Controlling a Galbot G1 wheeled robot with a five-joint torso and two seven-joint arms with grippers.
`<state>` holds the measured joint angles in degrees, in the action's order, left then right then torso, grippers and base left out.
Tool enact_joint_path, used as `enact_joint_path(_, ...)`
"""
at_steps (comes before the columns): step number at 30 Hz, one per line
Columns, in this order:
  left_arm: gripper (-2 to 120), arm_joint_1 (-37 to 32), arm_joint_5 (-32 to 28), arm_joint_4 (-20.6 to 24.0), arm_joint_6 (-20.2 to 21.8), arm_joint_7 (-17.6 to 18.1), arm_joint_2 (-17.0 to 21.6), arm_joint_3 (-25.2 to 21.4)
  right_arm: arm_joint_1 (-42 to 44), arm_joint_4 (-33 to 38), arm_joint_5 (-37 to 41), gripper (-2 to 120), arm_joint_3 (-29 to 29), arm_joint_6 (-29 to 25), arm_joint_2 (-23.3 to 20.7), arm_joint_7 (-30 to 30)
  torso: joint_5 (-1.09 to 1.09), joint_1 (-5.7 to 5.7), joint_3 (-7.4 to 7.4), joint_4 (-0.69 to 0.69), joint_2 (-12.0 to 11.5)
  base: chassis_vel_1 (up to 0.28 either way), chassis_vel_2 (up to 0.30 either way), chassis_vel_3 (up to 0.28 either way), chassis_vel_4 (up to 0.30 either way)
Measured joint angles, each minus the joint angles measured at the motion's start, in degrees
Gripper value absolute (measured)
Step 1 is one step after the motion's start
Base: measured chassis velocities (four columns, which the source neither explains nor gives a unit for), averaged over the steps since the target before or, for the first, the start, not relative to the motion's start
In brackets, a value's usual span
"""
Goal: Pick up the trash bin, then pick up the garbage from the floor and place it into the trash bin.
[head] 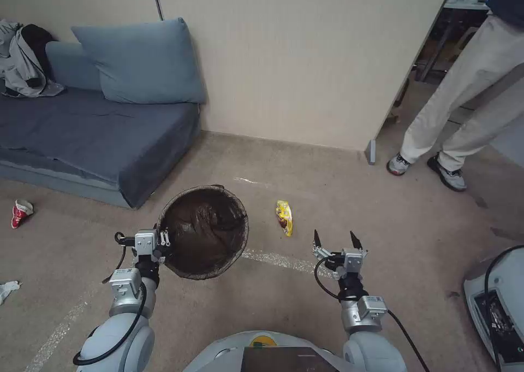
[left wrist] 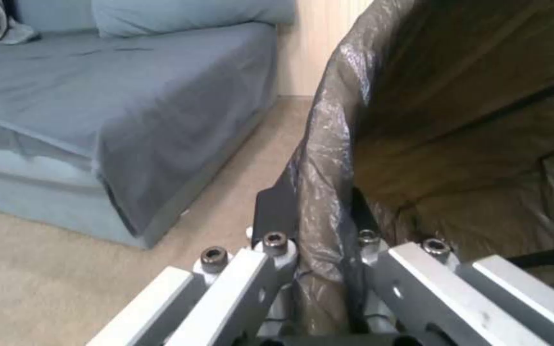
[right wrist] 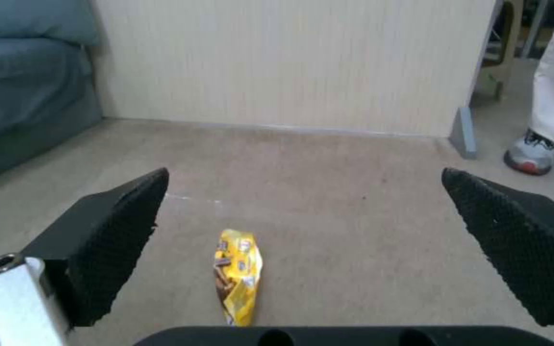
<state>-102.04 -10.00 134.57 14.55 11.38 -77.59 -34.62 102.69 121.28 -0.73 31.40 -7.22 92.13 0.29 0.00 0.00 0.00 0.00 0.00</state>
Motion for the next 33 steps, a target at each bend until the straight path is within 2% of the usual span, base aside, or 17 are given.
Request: enact_joint_path(33,0,-0.59,0.19,-0.01,-0.81,-0.64,-0.45,-0.09,0.14,-0.41,-0.03,100,-0.35,-0.22,-0.08,0.19,0.00,0.00,0.00,0.00,0.00,-0.071,0.070,0.067,-0.070)
